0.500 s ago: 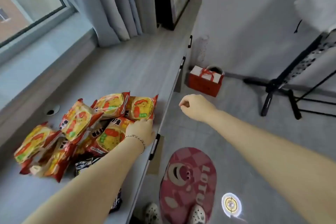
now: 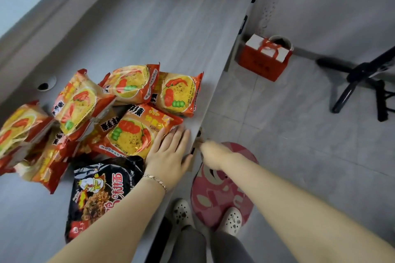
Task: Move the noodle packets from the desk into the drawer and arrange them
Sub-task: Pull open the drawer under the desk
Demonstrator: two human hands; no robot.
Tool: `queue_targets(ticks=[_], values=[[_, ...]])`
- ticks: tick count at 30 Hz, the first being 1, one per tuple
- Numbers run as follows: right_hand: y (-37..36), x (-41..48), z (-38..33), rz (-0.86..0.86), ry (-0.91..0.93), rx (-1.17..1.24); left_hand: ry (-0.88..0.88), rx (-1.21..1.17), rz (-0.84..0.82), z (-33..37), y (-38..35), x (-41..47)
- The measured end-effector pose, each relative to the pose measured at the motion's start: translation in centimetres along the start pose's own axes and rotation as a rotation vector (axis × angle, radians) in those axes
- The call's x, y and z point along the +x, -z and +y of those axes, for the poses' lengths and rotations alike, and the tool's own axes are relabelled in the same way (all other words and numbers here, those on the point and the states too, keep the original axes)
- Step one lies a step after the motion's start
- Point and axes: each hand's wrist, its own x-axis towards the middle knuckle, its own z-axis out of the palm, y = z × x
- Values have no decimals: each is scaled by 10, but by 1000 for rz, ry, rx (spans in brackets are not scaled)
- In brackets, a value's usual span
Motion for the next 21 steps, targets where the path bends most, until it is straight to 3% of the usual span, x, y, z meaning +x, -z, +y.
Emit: queue_targets(ticks=[4, 14, 18, 21], values=[[-13, 19, 1, -72, 23, -331, 17, -33, 83, 0, -5, 0], [-18, 5, 11, 24, 14, -334, 45, 18, 65, 5, -3, 0], [-33, -25, 49, 45, -43, -196, 65, 37, 64, 11, 0, -1], [-44, -52, 74, 100, -196, 98, 108, 54, 69, 19, 4, -2]])
